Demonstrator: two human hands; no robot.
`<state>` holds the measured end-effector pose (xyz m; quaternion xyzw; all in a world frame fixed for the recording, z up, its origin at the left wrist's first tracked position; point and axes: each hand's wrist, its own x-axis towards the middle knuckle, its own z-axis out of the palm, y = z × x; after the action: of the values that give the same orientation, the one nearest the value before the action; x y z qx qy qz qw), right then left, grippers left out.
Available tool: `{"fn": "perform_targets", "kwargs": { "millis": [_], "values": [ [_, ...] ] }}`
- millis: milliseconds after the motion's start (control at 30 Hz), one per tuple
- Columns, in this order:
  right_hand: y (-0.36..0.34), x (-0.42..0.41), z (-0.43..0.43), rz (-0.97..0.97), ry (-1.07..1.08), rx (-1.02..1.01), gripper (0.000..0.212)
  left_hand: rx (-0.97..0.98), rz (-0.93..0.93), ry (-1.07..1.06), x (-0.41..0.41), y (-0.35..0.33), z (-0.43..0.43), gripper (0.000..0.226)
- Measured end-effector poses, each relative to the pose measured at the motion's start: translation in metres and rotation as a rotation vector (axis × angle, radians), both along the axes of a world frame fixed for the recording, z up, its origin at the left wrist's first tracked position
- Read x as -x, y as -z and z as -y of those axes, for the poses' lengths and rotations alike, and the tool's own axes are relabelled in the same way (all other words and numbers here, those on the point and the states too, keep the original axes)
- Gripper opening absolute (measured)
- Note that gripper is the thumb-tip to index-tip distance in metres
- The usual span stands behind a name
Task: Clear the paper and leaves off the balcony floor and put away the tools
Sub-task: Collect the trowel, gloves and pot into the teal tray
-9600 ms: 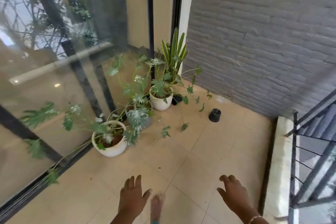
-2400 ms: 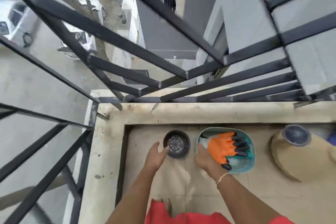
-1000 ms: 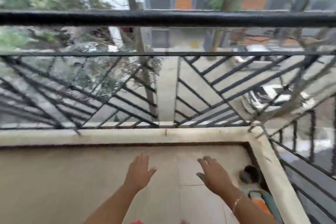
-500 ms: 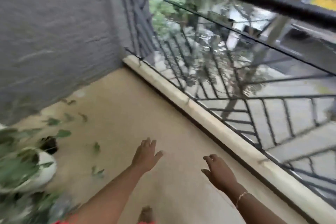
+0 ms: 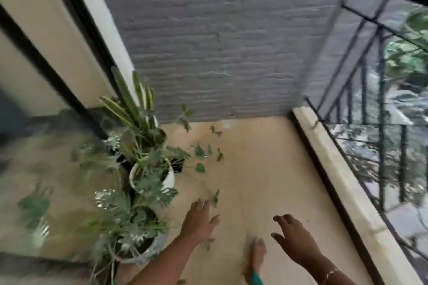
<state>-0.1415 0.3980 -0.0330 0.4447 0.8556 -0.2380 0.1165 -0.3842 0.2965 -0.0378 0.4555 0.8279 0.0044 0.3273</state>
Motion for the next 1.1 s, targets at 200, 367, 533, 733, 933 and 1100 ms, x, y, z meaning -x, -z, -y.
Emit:
{"fn": "perform_targets", "kwargs": {
  "millis": [200, 367, 533, 733, 933, 1100],
  "values": [
    [0.006, 0.075, -0.110, -0.051, -0.153, 0.017, 0.046, 0.018, 0.061, -0.232, 0.060, 0.013, -0.056, 0.068],
    [-0.009, 0.126, -0.206, -0.056, -0.242, -0.003, 0.044, -0.019, 0.047, -0.379, 0.090, 0.013, -0.109, 0.063],
    [-0.018, 0.197, -0.268, -0.088, -0.304, -0.016, 0.043, -0.262, 0.043, -0.529, 0.120, 0.004, -0.157, 0.044],
    [-0.010, 0.301, -0.310, -0.074, -0.497, 0.019, 0.041, -0.371, 0.132, -0.739, 0.191, 0.012, -0.203, 0.030],
    [0.014, 0.420, -0.362, -0.012, -0.590, 0.065, 0.039, -0.354, 0.187, -0.910, 0.285, 0.042, -0.228, 0.031],
    [0.049, 0.514, -0.386, 0.101, -0.642, 0.167, 0.042, -0.180, 0.290, -0.875, 0.362, 0.060, -0.253, 0.036]
  ]
}}
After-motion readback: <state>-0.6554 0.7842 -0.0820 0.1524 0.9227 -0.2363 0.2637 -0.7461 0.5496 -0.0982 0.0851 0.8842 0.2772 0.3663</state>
